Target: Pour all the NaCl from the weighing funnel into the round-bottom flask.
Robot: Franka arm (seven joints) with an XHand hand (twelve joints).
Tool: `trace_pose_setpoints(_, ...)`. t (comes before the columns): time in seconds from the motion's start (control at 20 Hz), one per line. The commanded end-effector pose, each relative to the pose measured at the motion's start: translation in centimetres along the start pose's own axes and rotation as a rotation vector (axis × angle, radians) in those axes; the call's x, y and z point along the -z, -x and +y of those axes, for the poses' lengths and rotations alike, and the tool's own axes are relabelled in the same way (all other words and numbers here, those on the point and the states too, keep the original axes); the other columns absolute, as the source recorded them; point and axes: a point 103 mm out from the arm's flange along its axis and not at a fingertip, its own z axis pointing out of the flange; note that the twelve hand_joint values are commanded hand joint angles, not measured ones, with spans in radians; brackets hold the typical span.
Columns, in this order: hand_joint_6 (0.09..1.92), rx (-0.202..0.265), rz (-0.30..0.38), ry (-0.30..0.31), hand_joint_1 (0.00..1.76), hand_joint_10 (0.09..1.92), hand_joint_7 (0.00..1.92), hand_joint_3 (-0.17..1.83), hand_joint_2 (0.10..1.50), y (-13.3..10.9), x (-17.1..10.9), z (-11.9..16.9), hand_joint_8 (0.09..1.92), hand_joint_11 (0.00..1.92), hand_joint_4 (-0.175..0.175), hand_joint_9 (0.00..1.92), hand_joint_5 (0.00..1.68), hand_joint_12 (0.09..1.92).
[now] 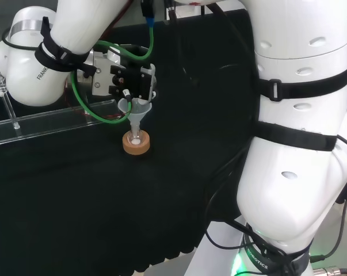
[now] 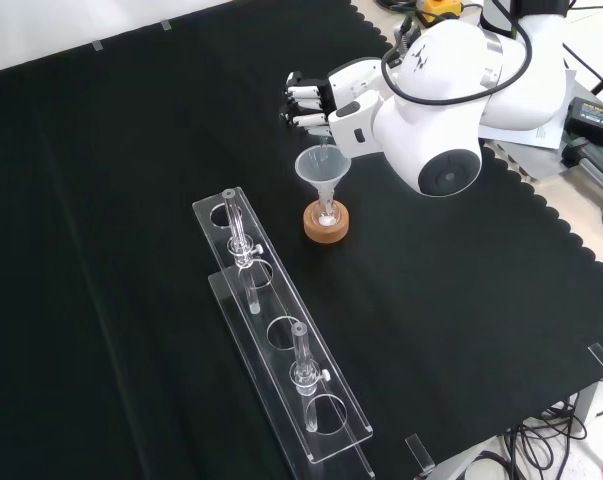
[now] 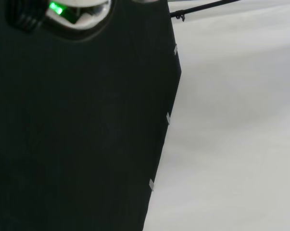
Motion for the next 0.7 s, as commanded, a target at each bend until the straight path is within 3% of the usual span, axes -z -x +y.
trace_pose_setpoints(0.05, 0.68, 0.002, 0.023, 0.0, 1.11, 0.3, 0.57, 0.57, 0.71, 0.2, -0.1, 0.0, 0.63, 0.76, 0.175, 0.91, 1.25, 1.08)
trace_pose_setpoints(0.25, 0.68, 0.005, 0.081, -0.008, 1.11, 0.3, 0.57, 0.57, 0.71, 0.8, -0.6, 0.1, 0.63, 0.76, 0.175, 0.91, 1.25, 1.08)
trace_pose_setpoints(0.7, 0.68, 0.039, 0.328, -0.02, 1.11, 0.3, 0.57, 0.57, 0.71, 2.2, -2.4, 0.2, 0.63, 0.76, 0.175, 0.91, 1.25, 1.08)
